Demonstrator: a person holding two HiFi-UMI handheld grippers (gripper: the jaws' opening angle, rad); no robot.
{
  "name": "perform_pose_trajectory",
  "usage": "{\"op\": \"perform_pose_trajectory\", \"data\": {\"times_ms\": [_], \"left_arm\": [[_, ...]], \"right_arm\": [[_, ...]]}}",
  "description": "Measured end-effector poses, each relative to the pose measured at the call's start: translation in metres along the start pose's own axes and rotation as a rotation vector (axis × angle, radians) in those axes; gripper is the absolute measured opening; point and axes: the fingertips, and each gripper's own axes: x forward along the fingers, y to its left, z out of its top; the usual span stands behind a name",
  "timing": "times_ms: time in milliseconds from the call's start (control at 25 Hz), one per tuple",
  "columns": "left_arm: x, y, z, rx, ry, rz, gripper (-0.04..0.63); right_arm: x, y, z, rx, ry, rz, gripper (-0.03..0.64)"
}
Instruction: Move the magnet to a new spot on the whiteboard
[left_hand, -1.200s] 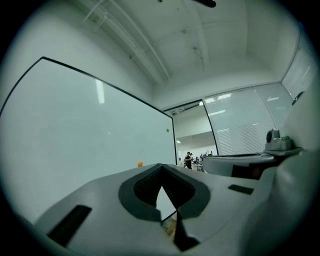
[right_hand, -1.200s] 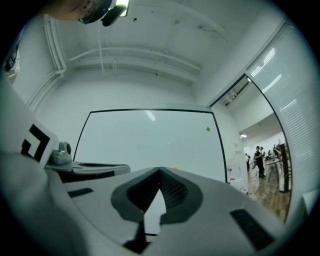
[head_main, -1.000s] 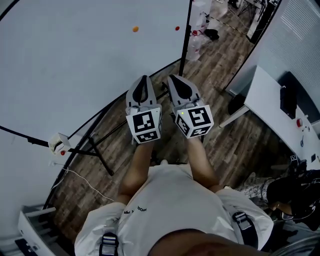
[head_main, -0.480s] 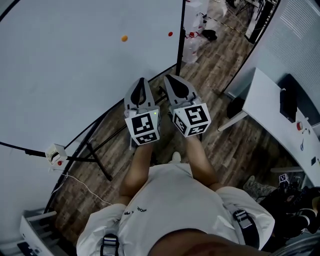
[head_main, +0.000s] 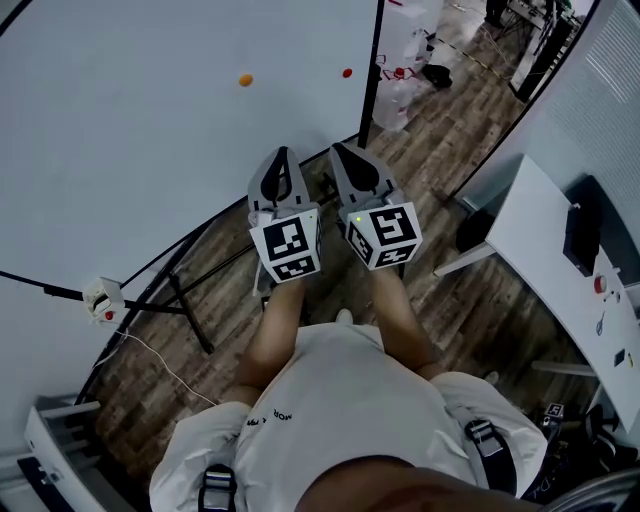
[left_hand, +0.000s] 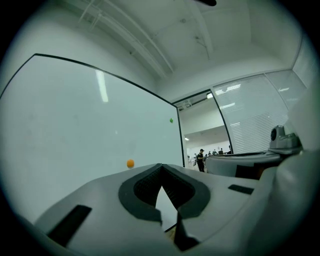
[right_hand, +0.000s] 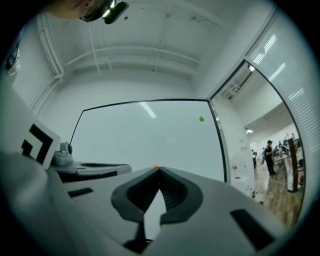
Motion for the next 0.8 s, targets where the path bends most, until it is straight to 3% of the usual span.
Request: {"op": "perform_pose_trajectory", "data": {"times_ms": [240, 800], "left_arm": [[0.015, 0.007, -0.002, -0.001, 0.012, 0.055, 0.003], [0.040, 0.041, -0.008, 0.021, 0.019, 0.075, 0.003]], "right_arm": [[0.012, -0.008, 0.001, 0.004, -0.007, 0.024, 0.014], [0.038, -0.002, -0.011, 0.023, -0.015, -0.010, 0.014]]}}
